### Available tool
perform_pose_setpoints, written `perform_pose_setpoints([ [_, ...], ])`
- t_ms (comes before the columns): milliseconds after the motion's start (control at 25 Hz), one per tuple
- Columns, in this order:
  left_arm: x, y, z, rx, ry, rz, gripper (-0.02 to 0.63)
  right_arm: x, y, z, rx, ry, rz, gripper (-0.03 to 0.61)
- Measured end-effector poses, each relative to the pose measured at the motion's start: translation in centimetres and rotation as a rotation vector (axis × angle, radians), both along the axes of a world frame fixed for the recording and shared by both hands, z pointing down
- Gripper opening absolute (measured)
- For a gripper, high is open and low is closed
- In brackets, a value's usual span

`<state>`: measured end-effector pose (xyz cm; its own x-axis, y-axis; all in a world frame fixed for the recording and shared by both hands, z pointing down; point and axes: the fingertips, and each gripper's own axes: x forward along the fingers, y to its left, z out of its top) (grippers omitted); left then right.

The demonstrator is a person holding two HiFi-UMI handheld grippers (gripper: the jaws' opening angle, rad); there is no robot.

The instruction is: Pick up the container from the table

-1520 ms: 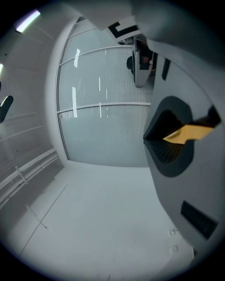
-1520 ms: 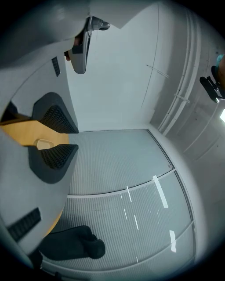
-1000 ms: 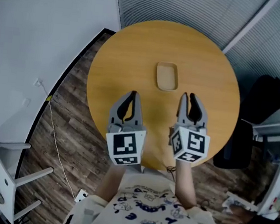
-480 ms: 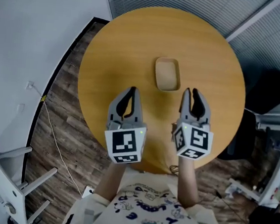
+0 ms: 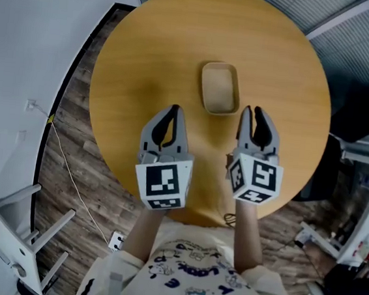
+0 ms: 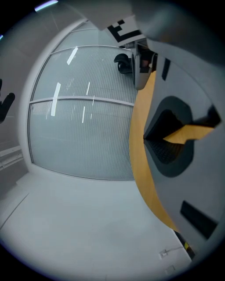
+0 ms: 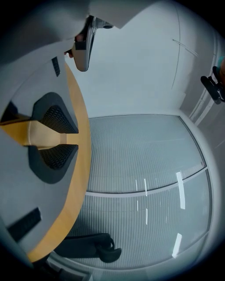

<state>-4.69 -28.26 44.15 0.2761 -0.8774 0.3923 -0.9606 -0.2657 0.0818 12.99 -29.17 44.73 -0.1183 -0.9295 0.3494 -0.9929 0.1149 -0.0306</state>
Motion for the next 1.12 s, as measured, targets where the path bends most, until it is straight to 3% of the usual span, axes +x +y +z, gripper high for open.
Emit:
perform_pose_setpoints([
  [1120,1.4,-2.9,10.5,-0.209,-0.036,-0.043,0.002,1.5,-4.0,12.2,-0.234,-0.008,-0.042,0.058],
])
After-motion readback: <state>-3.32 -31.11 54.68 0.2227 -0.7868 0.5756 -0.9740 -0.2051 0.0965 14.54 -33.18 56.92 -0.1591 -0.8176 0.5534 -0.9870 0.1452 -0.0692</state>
